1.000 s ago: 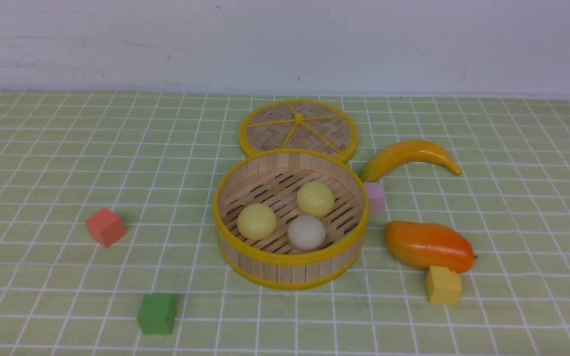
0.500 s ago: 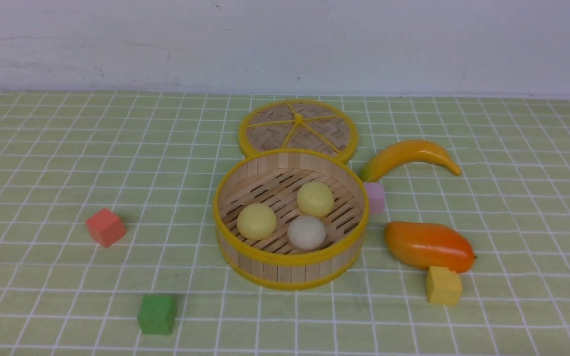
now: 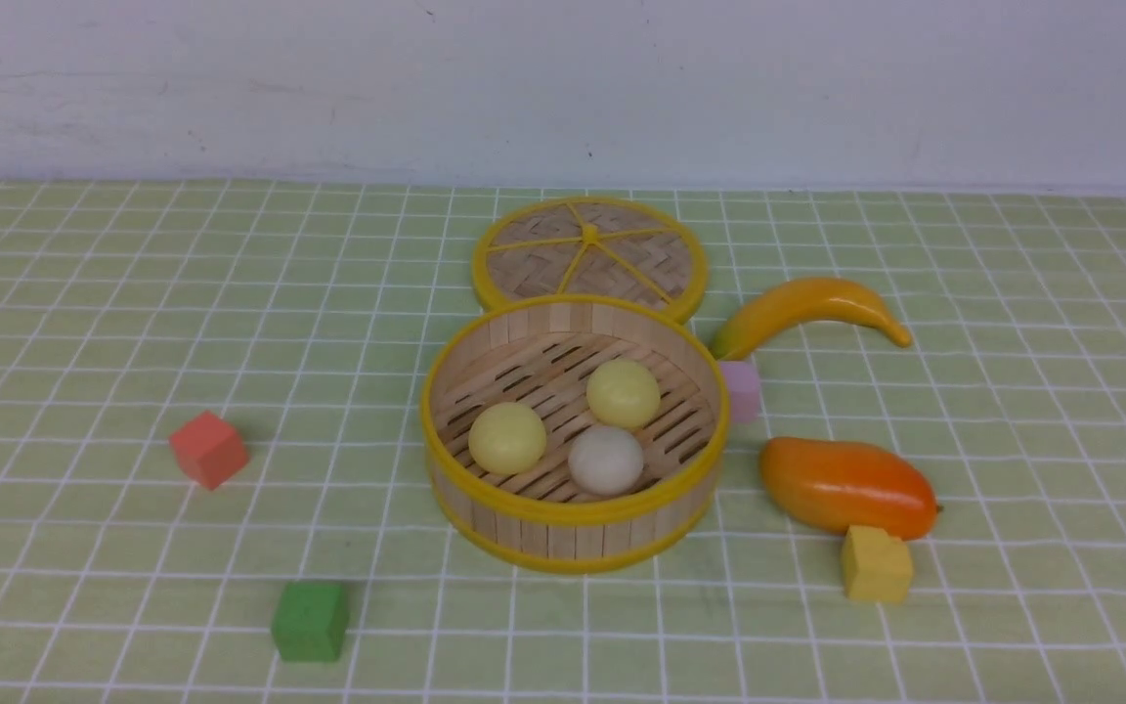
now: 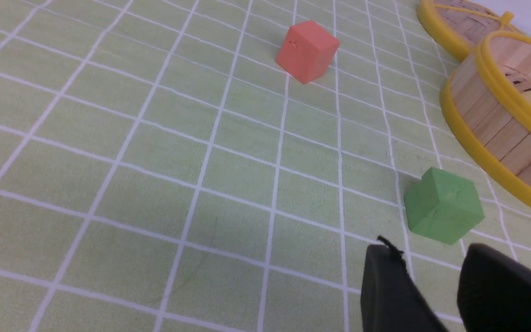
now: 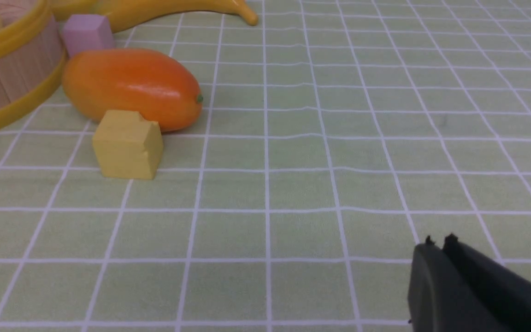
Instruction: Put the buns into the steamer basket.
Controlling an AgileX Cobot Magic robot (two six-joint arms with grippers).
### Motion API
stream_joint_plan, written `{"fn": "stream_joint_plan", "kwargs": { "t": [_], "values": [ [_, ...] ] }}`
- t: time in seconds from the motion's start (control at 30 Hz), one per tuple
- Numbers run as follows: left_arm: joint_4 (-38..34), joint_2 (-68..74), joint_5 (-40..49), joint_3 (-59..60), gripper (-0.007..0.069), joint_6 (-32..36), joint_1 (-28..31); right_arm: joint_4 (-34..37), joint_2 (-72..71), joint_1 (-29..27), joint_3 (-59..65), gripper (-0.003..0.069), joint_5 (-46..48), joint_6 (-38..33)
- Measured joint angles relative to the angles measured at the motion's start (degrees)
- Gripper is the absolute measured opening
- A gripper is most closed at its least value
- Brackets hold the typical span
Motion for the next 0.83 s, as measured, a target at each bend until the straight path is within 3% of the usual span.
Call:
{"fn": "stream_joint_plan", "kwargs": {
  "t": [0.83],
  "values": [
    [0.0,0.0,0.0,0.0,0.0237,0.0,0.0,0.0,0.0,0.0,0.0,0.0061,-0.1,0.0]
  ]
}}
